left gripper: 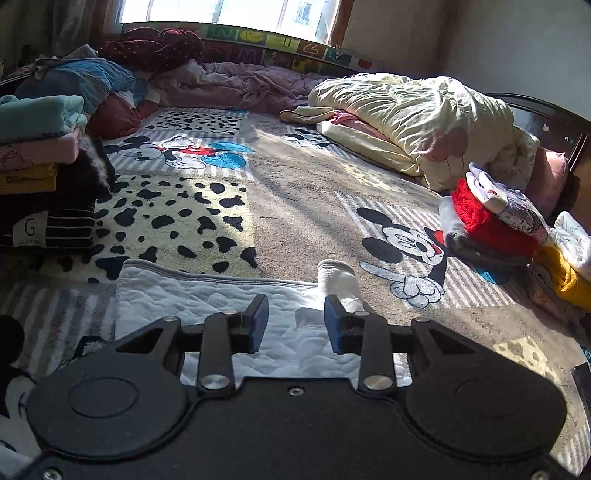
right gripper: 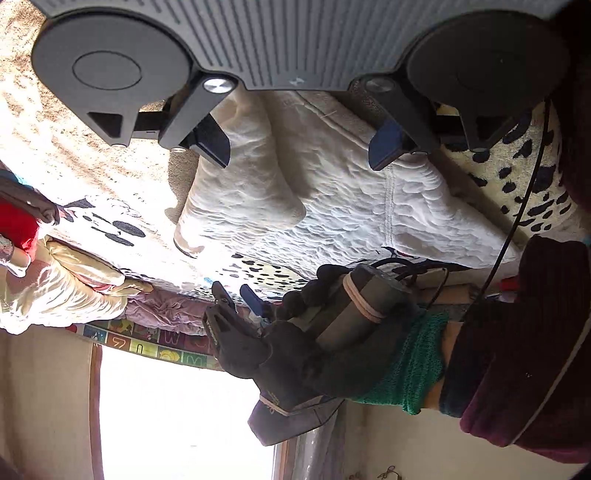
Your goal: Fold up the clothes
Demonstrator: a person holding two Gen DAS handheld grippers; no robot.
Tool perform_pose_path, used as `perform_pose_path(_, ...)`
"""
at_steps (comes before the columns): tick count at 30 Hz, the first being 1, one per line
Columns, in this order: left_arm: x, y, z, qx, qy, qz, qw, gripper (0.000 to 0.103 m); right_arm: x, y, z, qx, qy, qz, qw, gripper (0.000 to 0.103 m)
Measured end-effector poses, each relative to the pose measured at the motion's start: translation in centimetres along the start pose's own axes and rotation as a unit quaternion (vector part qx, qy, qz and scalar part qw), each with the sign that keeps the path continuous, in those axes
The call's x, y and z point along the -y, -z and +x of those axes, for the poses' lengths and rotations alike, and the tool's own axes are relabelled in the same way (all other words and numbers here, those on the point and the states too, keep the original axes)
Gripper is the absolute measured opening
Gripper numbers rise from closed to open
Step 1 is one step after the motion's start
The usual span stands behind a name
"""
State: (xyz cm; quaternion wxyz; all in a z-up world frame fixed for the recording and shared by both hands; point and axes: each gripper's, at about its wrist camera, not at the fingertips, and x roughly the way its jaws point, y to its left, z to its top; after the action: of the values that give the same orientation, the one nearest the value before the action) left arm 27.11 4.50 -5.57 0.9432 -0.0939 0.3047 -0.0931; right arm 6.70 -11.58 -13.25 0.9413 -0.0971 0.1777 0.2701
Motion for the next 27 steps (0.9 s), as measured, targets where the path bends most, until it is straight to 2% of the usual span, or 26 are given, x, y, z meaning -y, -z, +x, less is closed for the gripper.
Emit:
perform_pose_path(4, -3.5, 2.3, -4.1, 0.015, -0.012, -0.071, 0.9973, 0.032, -1.8, -0.2, -0.5, 0.007, -0.004, -0.032, 0.999, 0.081)
perform_pose_path(7, -5.9, 4.7, -6.7, 0.035, -0.020, -0.124, 0.9915, 0.041, -4.0, -0.3, -0.6, 0.012, -0.015, -0.069, 0.997, 0.081)
perform_pose_path(11, -8.4, 7.0, -8.6, 0.057, -0.011, -0.183, 0.9814, 0.041, -7.3, 0.1, -0.7, 0.012, -0.028, -0.117, 0.993, 0.080)
perform_pose_path(17, -11.5, 7.8, -9.9, 0.101, 0.008, -0.213, 0.9718, 0.041, -10.5, 0.9, -0.8, -0.001, -0.025, -0.167, 0.986, 0.076)
perform_pose_path(20, -13.0, 8.6, -10.0, 0.116, 0.013, -0.216, 0.9693, 0.041, -11.9, 1.1, -1.2, 0.001, 0.001, -0.205, 0.979, 0.076)
perform_pose_path(24, -15.5, 9.0, -9.4, 0.108, 0.017, -0.259, 0.9598, 0.041, -13.9, 0.3, -0.4, -0.003, 0.026, -0.247, 0.969, 0.075)
perform_pose_path(27, -16.3, 8.7, -9.6, 0.102, 0.024, -0.262, 0.9595, 0.041, -15.9, -1.0, 1.6, -0.008, 0.032, -0.275, 0.961, 0.075)
